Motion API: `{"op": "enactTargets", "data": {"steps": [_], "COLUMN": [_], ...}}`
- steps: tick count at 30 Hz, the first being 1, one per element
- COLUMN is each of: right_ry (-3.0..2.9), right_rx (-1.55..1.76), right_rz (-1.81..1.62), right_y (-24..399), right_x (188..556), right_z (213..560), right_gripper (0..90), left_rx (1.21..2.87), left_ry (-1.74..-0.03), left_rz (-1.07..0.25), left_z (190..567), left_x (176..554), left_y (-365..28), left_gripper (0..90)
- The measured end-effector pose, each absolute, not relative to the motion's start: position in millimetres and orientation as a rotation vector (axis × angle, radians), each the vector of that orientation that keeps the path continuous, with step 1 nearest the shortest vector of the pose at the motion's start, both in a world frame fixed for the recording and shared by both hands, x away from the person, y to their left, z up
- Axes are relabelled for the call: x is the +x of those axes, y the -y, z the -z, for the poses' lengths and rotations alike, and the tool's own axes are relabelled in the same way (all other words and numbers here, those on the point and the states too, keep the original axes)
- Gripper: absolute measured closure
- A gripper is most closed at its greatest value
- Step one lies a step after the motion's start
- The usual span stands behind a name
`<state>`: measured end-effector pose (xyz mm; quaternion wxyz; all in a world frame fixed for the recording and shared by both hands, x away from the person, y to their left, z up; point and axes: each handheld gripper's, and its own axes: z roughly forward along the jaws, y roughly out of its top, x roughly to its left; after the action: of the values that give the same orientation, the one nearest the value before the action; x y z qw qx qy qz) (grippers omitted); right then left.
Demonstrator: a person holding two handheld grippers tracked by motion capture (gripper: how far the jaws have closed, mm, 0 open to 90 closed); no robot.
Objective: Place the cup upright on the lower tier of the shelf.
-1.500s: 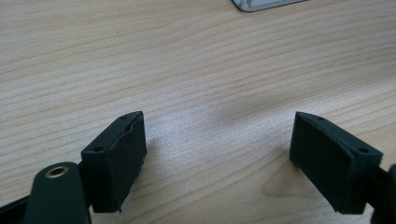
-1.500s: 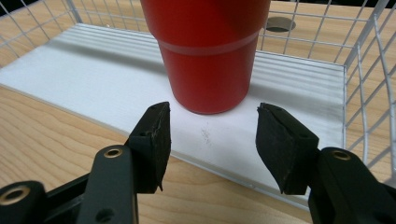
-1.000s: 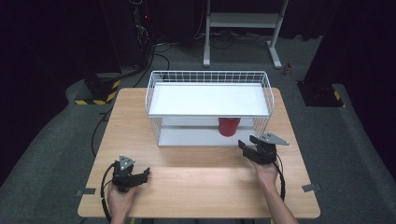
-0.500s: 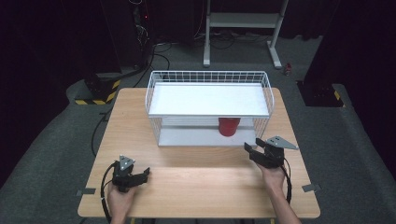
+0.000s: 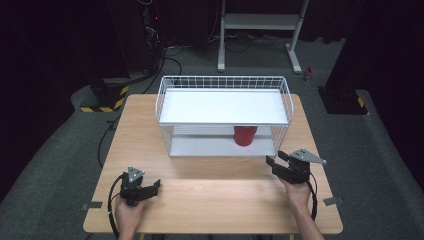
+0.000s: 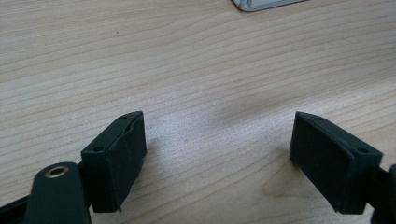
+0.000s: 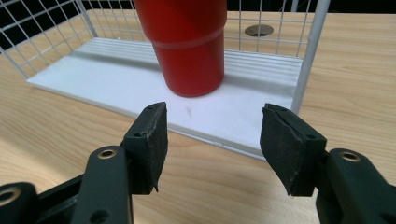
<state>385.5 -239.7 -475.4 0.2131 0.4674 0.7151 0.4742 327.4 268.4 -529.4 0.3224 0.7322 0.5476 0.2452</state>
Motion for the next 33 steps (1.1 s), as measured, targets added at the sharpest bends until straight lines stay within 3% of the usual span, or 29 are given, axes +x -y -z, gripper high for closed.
{"op": "enactTargets", "data": {"steps": [33], "right_ry": [-1.937], "right_rx": [1.308], "right_rz": [-1.357], "right_y": [272], "right_x": [354], "right_z": [478], "right_gripper": [35.3], "left_rx": [1.924], "left_ry": [-1.435], "left_rz": [-0.644], "left_z": [529], "left_x": [328], "left_y": [-268], "left_gripper": [18.7]}}
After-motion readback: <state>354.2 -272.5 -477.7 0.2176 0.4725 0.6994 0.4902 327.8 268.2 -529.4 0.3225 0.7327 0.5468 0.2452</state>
